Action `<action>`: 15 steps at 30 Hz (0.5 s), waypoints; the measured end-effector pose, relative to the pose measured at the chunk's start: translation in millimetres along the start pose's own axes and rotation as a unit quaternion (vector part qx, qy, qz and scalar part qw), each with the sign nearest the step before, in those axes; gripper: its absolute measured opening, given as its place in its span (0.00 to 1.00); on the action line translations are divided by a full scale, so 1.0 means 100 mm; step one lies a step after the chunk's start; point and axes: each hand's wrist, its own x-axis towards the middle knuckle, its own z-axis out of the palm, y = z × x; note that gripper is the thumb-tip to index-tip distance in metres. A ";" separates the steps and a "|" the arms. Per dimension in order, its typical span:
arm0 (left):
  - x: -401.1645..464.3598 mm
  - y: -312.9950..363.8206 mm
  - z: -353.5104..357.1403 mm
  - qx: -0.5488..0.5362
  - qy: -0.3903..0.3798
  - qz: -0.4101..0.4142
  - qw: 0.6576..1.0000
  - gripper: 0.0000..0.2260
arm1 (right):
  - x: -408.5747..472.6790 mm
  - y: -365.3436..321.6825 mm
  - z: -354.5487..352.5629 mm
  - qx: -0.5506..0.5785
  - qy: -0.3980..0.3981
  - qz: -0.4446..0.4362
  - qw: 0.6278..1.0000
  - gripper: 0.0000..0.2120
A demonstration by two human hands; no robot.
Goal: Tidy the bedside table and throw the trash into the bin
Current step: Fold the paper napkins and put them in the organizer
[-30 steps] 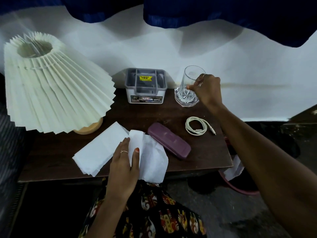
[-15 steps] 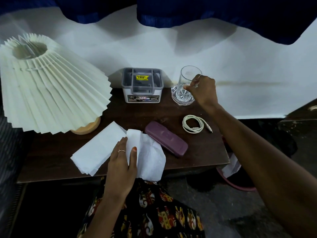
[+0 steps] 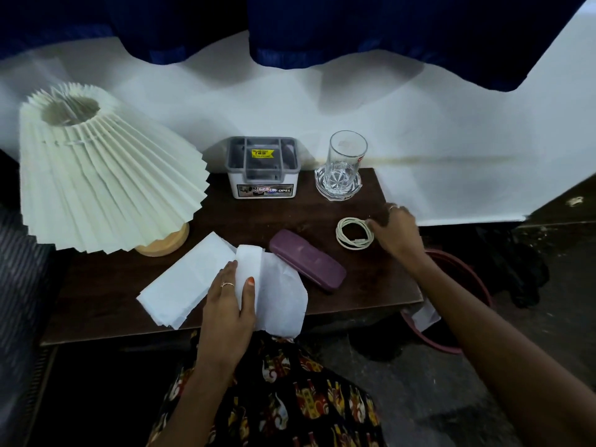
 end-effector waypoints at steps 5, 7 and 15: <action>0.00 -0.01 0.00 0.008 -0.002 -0.004 1.000 0.25 | -0.07 0.00 0.22 0.006 -0.007 0.028 1.000 0.16; 0.01 -0.02 0.00 0.006 -0.004 -0.004 1.000 0.25 | -0.06 -0.02 0.25 0.008 0.008 0.028 1.000 0.12; 0.04 0.00 0.04 -0.003 -0.001 -0.010 1.000 0.25 | 0.12 -0.07 0.26 0.030 0.045 0.029 0.998 0.11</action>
